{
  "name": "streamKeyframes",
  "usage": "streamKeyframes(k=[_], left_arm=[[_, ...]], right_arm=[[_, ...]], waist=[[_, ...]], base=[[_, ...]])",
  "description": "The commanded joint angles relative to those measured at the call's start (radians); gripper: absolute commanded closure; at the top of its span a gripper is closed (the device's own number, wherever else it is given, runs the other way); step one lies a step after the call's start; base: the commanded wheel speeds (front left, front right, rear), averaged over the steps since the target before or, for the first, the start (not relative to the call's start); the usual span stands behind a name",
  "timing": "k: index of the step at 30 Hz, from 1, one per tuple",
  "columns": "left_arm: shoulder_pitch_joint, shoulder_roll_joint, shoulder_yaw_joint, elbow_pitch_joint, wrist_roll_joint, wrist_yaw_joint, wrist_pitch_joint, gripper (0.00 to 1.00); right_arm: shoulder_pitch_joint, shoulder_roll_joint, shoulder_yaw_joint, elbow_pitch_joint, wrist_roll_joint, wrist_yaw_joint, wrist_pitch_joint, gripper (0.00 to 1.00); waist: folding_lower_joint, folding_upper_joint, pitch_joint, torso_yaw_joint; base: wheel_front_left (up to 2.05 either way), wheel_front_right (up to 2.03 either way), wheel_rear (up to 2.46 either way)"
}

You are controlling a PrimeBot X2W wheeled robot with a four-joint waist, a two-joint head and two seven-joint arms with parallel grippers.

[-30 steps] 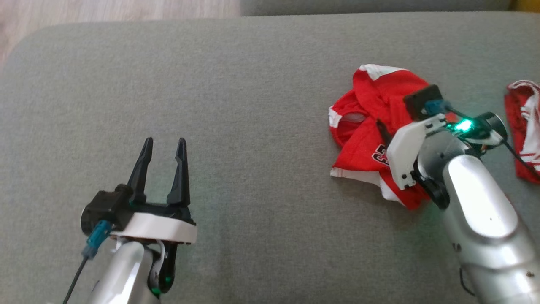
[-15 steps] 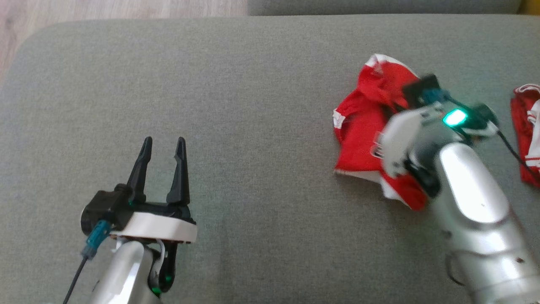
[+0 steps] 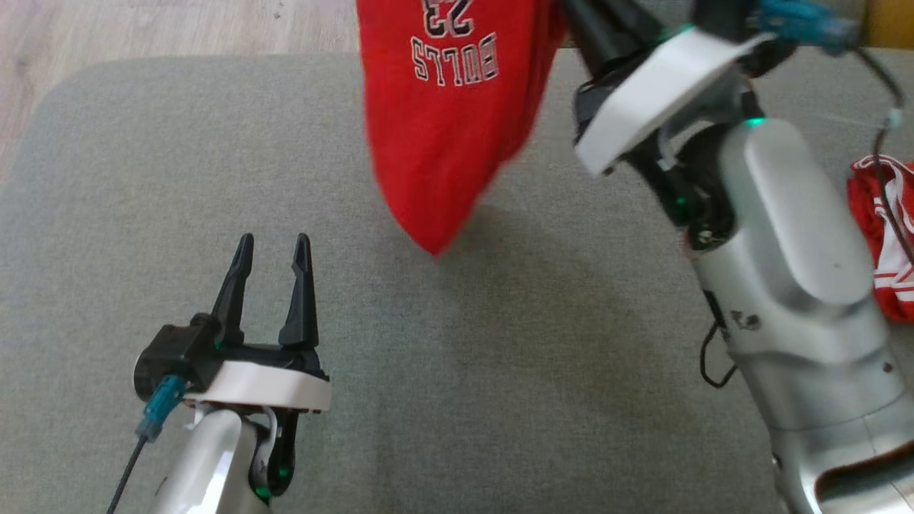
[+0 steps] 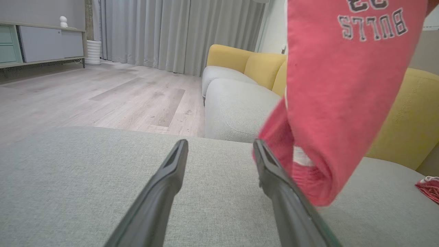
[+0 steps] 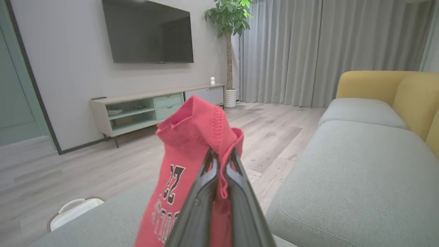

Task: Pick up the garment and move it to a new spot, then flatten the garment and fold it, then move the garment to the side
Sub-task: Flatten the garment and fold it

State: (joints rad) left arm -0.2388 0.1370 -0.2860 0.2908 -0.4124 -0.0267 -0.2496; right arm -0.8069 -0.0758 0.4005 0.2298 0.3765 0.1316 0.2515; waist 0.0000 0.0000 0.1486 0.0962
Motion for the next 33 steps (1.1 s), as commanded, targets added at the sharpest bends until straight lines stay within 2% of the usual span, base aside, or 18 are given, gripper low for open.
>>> streamKeyframes(k=[1, 4, 6, 11, 12, 13, 17, 21, 26, 33], left_arm=[[-0.017, 0.008, 0.043, -0.032, 0.009, -0.001, -0.012, 0.0], [-0.012, 0.009, 0.046, -0.037, 0.01, -0.001, -0.012, 0.0], [-0.011, 0.011, 0.047, -0.041, 0.011, -0.001, -0.012, 0.0], [-0.021, 0.007, 0.037, -0.038, 0.015, -0.007, -0.012, 0.0], [-0.024, 0.007, 0.034, -0.036, 0.016, -0.009, -0.012, 0.0], [-0.026, 0.007, 0.032, -0.034, 0.016, -0.01, -0.012, 0.0], [-0.025, 0.011, 0.032, -0.026, 0.016, -0.011, -0.012, 0.0], [-0.014, 0.017, 0.036, -0.021, 0.018, -0.007, -0.012, 0.0], [0.015, 0.021, 0.046, -0.021, 0.019, -0.002, -0.012, 0.0], [0.056, 0.028, 0.067, -0.029, 0.017, 0.004, -0.012, 0.0]], right_arm=[[0.002, 0.025, -0.013, -0.037, 0.01, -0.001, -0.009, 1.0], [0.064, 0.025, -0.108, -0.036, -0.004, -0.001, -0.028, 1.0], [0.14, 0.01, -0.237, 0.001, -0.044, -0.001, -0.027, 1.0], [0.256, -0.023, -0.408, 0.136, -0.162, -0.001, -0.016, 1.0], [0.274, -0.023, -0.434, 0.157, -0.183, -0.001, -0.018, 0.08], [0.289, -0.022, -0.46, 0.172, -0.203, -0.001, -0.02, 0.0], [0.334, -0.013, -0.546, 0.169, -0.281, -0.001, -0.059, 0.0], [0.386, -0.002, -0.563, 0.095, -0.332, -0.001, -0.118, 0.0], [0.508, 0.001, -0.488, -0.069, -0.388, -0.001, -0.237, 0.0], [0.681, 0.002, -0.43, -0.175, -0.374, -0.001, -0.287, 0.0]], waist=[[0.0, 0.0, 0.0, 0.0], [0.0, 0.0, 0.007, -0.001], [0.0, 0.0, 0.016, -0.003], [0.0, 0.0, 0.031, -0.001], [0.0, 0.0, 0.032, 0.0], [0.0, 0.0, 0.033, 0.0], [0.0, 0.0, 0.024, -0.007], [0.0, 0.0, 0.001, -0.02], [0.0, 0.0, -0.035, -0.046], [0.0, 0.0, -0.067, -0.082]], base=[[0.0, 0.0, 0.0], [0.0, 0.0, 0.0], [0.0, 0.0, 0.0], [0.0, 0.0, 0.0], [0.0, 0.0, 0.0], [0.0, 0.0, 0.0], [0.0, 0.0, 0.0], [0.0, 0.0, 0.0], [0.0, 0.0, 0.0], [0.0, 0.0, 0.0]])
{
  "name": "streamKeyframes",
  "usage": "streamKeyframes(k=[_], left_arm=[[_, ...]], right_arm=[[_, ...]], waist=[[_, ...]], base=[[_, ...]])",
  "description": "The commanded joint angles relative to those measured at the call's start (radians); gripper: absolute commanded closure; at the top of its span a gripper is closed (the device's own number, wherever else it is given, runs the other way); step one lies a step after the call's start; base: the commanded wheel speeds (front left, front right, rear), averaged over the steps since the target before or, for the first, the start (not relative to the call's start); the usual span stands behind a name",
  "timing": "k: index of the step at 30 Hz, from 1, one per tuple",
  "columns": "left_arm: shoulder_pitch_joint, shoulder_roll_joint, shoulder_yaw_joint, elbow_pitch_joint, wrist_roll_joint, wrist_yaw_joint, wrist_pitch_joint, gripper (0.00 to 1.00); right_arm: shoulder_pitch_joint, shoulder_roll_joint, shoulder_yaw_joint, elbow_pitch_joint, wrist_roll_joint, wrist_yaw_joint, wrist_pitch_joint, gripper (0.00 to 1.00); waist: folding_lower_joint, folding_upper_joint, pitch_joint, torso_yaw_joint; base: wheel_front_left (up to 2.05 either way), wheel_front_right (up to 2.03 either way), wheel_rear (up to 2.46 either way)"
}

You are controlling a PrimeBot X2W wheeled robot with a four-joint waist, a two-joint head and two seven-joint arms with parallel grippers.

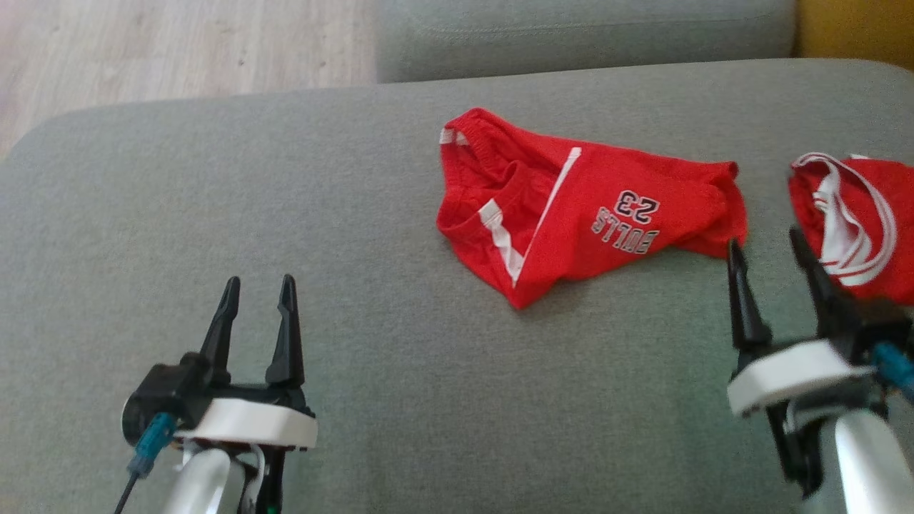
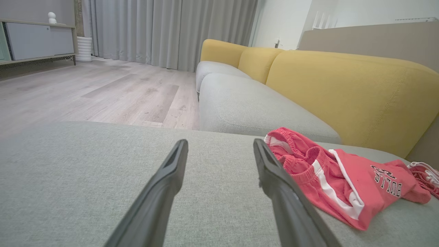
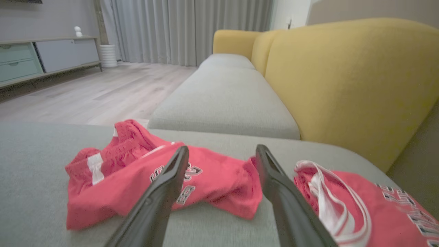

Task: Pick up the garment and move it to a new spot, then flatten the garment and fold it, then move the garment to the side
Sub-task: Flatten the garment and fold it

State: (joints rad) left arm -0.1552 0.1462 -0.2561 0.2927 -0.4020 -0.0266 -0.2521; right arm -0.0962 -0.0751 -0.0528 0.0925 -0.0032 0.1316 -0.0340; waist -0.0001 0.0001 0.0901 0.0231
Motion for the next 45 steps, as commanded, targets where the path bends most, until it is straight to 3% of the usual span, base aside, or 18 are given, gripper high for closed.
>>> streamKeyframes(k=[1, 10, 16, 24, 33, 38, 45], left_arm=[[-0.021, 0.02, 0.042, -0.034, 0.005, 0.005, -0.01, 0.0], [-0.009, 0.024, 0.047, -0.046, 0.009, 0.008, -0.009, 0.0], [-0.116, -0.001, -0.027, -0.014, 0.036, -0.022, 0.047, 0.0], [-0.401, -0.063, -0.191, 0.218, 0.09, -0.074, 0.188, 0.0], [-0.589, -0.084, -0.295, 0.408, 0.074, -0.099, 0.239, 0.0], [-0.641, -0.078, -0.303, 0.489, 0.088, -0.078, 0.267, 0.0], [-0.703, -0.077, -0.318, 0.587, 0.12, -0.012, 0.291, 0.0]], right_arm=[[-0.009, 0.002, 0.028, -0.047, 0.011, -0.001, 0.002, 0.0], [0.04, 0.013, 0.067, -0.101, 0.043, -0.001, 0.03, 0.0], [0.027, 0.017, 0.084, -0.101, 0.069, -0.001, 0.031, 0.0], [-0.027, 0.021, 0.151, -0.072, 0.099, -0.001, 0.008, 0.0], [-0.069, 0.024, 0.196, -0.011, 0.129, -0.001, -0.026, 0.0], [-0.083, 0.024, 0.209, 0.007, 0.137, -0.001, -0.039, 0.0], [-0.09, 0.025, 0.21, 0.023, 0.15, -0.001, -0.051, 0.0]], waist=[[0.0001, -0.0001, -0.011, -0.014], [0.0001, -0.0001, -0.005, -0.047], [0.0001, -0.0001, 0.041, -0.068], [0.0001, -0.0001, 0.137, -0.138], [0.0001, -0.0001, 0.19, -0.204], [0.0001, -0.0001, 0.2, -0.229], [0.0001, -0.0001, 0.214, -0.24]], base=[[0.0, 0.0, 0.0], [0.0, 0.0, 0.0], [0.0, 0.0, 0.0], [0.0, 0.0, 0.0], [0.0, 0.0, 0.0], [0.0, 0.0, 0.0], [0.0, 0.0, 0.0]])
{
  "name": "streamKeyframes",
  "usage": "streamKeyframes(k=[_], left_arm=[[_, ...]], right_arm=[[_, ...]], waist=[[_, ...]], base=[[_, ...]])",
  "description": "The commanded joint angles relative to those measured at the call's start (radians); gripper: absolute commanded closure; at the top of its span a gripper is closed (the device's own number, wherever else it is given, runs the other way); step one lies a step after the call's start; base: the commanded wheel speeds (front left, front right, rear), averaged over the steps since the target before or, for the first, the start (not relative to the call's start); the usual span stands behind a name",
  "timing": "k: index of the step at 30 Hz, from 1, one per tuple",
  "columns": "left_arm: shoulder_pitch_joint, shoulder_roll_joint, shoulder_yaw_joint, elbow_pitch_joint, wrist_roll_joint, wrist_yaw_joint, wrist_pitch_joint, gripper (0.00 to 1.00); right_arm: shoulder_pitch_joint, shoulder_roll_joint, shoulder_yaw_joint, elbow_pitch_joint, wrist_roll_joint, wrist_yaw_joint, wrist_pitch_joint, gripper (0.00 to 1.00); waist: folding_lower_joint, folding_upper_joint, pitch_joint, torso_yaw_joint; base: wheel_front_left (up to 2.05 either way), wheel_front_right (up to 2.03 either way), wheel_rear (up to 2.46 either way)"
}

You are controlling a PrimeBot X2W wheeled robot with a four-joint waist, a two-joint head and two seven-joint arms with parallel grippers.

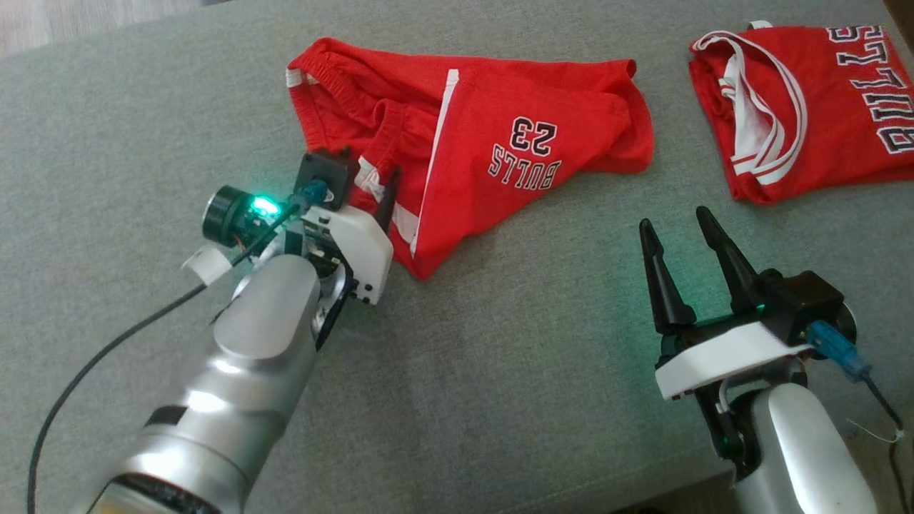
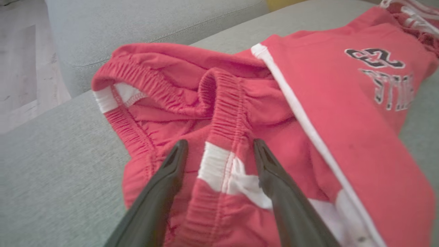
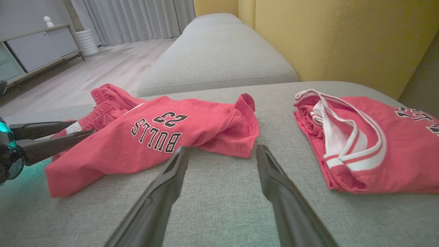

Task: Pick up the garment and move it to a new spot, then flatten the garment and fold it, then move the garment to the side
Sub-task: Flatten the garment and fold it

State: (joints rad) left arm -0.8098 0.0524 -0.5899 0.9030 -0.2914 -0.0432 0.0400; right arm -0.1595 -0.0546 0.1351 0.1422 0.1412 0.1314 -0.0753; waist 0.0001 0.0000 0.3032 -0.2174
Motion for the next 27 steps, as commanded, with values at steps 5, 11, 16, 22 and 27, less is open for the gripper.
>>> streamKeyframes(k=[5, 11, 16, 22, 27], left_arm=[[-0.07, 0.006, 0.015, 0.03, -0.027, -0.007, 0.028, 0.0], [-0.048, -0.001, 0.068, 0.002, -0.157, -0.007, -0.055, 1.0], [0.09, -0.002, 0.157, -0.102, -0.374, 0.049, -0.215, 1.0], [0.327, -0.002, 0.224, -0.241, -0.486, 0.117, -0.291, 1.0], [0.445, -0.002, 0.249, -0.332, -0.505, 0.157, -0.298, 1.0]], right_arm=[[-0.038, 0.004, 0.034, -0.025, 0.013, -0.001, -0.01, 0.0], [-0.045, 0.004, 0.03, -0.024, 0.014, -0.001, -0.011, 0.0], [-0.033, 0.004, 0.013, -0.031, 0.005, -0.001, -0.004, 0.0], [-0.007, 0.004, -0.007, -0.052, -0.013, -0.001, 0.017, 0.0], [0.009, 0.004, -0.012, -0.063, -0.017, -0.001, 0.033, 0.0]], waist=[[-0.0001, 0.0, 0.01, 0.004], [-0.0001, 0.0, 0.006, 0.024], [-0.0001, 0.0, -0.017, 0.069], [-0.0001, 0.0, -0.063, 0.149], [-0.0001, 0.0, -0.098, 0.186]], base=[[0.0, 0.0, 0.0], [0.0, 0.0, 0.0], [0.0, 0.0, 0.0], [0.0, 0.0, 0.0], [0.0, 0.0, 0.0]])
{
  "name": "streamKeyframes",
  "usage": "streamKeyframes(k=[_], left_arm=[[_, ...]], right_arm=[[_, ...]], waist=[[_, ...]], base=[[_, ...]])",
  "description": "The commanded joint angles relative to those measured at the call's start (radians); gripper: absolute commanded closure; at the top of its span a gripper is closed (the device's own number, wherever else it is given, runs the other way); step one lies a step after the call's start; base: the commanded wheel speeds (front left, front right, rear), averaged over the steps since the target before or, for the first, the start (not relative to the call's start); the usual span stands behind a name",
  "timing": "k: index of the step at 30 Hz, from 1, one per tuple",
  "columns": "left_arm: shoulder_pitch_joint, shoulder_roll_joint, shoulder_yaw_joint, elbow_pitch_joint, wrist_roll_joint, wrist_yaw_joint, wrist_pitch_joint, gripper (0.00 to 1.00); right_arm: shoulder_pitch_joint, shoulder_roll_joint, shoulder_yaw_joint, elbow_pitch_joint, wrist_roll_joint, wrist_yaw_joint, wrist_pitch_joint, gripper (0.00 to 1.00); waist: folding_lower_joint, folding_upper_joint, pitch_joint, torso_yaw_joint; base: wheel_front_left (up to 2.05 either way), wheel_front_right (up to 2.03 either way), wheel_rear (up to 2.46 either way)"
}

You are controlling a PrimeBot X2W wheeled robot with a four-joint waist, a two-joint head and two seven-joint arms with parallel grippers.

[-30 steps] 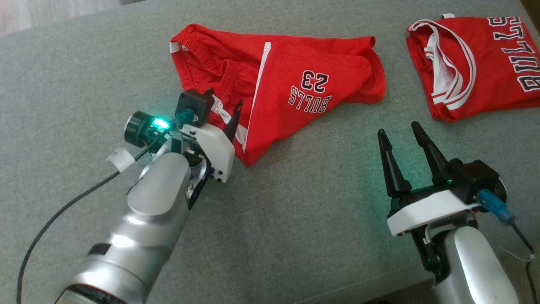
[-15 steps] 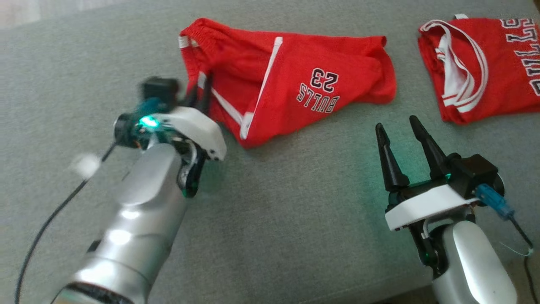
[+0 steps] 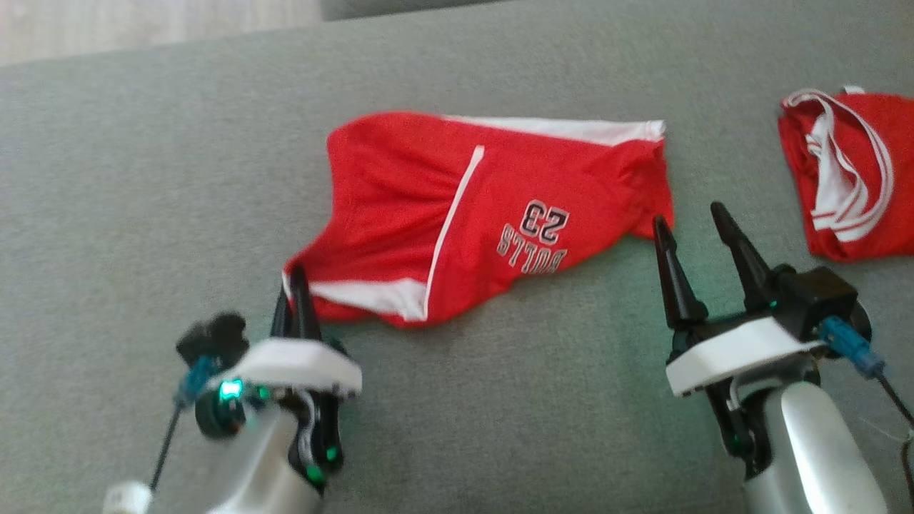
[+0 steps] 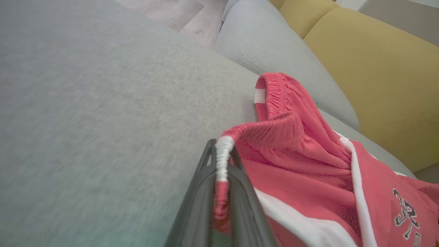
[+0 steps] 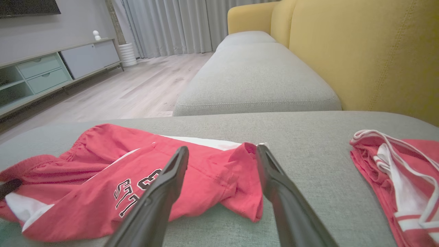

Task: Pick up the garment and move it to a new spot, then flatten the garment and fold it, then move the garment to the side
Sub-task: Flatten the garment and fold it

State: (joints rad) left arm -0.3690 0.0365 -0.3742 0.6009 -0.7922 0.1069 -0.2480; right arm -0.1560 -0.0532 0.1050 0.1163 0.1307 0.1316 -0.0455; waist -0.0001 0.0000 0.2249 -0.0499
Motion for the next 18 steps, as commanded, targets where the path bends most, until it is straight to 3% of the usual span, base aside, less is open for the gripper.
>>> streamKeyframes(k=[1, 2, 6, 10, 15, 18], left_arm=[[0.021, 0.014, 0.029, -0.042, -0.004, 0.007, -0.011, 0.2], [0.033, 0.014, 0.024, -0.053, -0.002, 0.003, -0.011, 0.0], [0.06, 0.038, 0.011, -0.118, 0.028, -0.013, -0.012, 0.0], [0.059, 0.099, 0.011, -0.195, 0.111, -0.022, -0.013, 0.0], [0.077, 0.21, 0.029, -0.323, 0.296, -0.03, -0.013, 0.0], [0.106, 0.231, 0.07, -0.357, 0.328, -0.031, -0.014, 0.0]], right_arm=[[0.009, 0.003, 0.018, -0.039, -0.006, -0.001, 0.007, 0.0], [0.012, 0.003, 0.017, -0.042, -0.007, -0.001, 0.01, 0.0], [0.014, -0.002, 0.019, -0.059, -0.014, -0.001, 0.033, 0.0], [0.009, -0.011, 0.016, -0.076, -0.018, -0.001, 0.052, 0.0], [0.007, -0.012, 0.015, -0.089, -0.016, -0.001, 0.079, 0.0], [0.007, -0.011, 0.027, -0.082, -0.01, -0.001, 0.102, 0.0]], waist=[[0.0001, 0.0, -0.025, 0.024], [0.0001, 0.0, -0.031, 0.03], [0.0001, 0.0, -0.047, 0.051], [0.0001, 0.0, -0.058, 0.067], [0.0001, 0.0, -0.07, 0.082], [0.0001, 0.0, -0.073, 0.085]], base=[[0.0, 0.0, 0.0], [0.0, 0.0, 0.0], [0.0, 0.0, 0.0], [0.0, 0.0, 0.0], [0.0, 0.0, 0.0], [0.0, 0.0, 0.0]])
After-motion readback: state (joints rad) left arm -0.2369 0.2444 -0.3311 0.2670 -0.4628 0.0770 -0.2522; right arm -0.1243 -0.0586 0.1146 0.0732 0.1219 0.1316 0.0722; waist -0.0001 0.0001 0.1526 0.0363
